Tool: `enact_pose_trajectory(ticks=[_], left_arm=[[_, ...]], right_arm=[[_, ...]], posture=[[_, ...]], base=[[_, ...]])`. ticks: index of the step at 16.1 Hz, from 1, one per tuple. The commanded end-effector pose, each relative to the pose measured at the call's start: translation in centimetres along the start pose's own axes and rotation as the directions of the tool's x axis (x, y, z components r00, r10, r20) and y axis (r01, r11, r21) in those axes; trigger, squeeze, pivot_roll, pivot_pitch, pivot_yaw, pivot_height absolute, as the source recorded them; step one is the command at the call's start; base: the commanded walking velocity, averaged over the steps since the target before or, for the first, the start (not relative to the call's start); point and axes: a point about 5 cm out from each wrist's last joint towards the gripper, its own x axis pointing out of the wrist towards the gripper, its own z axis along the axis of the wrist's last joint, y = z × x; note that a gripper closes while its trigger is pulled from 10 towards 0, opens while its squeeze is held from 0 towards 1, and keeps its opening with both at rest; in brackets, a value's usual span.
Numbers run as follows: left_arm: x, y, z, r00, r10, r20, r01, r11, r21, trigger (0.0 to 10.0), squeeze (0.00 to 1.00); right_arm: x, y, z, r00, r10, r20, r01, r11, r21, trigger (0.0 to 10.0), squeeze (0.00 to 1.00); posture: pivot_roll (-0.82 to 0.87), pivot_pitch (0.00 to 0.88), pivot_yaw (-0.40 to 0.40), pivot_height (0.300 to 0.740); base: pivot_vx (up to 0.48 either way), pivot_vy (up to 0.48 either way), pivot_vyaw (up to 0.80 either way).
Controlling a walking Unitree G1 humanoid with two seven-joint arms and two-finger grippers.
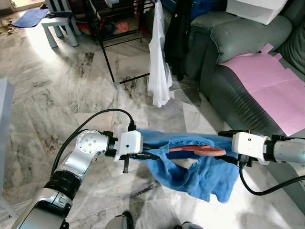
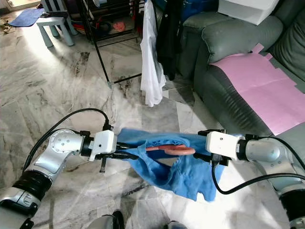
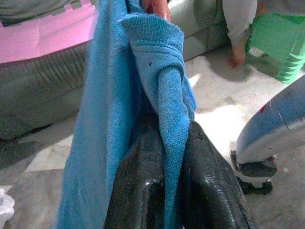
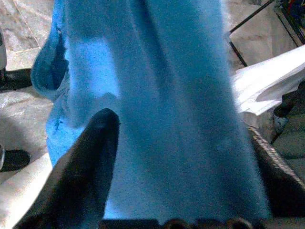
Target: Hang hanger
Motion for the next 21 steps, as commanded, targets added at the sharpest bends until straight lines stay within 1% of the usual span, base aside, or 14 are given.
enact_pose_trajectory(ticks=[1,5,13,21], left_arm=[[-0.1,0.0,0.4,1.000,-0.007,0.013,0.007,1.000,0.018,0.0,0.00],[0.0,-0.3,-0.1,1.000,-0.015,-0.006,0.015,1.000,0.010,0.0,0.00],[-0.1,-0.8,-1.1,0.999,-0.015,-0.041,0.014,1.000,-0.016,0.0,0.00],[0.2,-0.9,-1.2,0.999,-0.003,-0.034,0.002,1.000,-0.022,0.0,0.00]], right_arm=[[0.1,0.2,0.0,1.000,0.015,0.006,-0.015,1.000,0.001,0.0,0.00],[0.2,0.4,0.0,1.000,0.023,0.015,-0.024,1.000,0.003,0.0,0.00],[0.2,0.2,0.4,0.999,0.018,0.030,-0.017,1.000,-0.004,0.0,0.00],[0.3,0.5,0.3,0.999,0.027,0.031,-0.027,1.000,0.006,0.0,0.00]], posture=[[-0.10,0.175,0.020,0.740],[-0.10,0.177,0.022,0.740],[-0.11,0.180,0.017,0.740],[-0.11,0.180,0.015,0.740]], base=[[0.000,0.000,0.00],[0.000,0.000,0.00],[0.000,0.000,0.00],[0.000,0.000,0.00]])
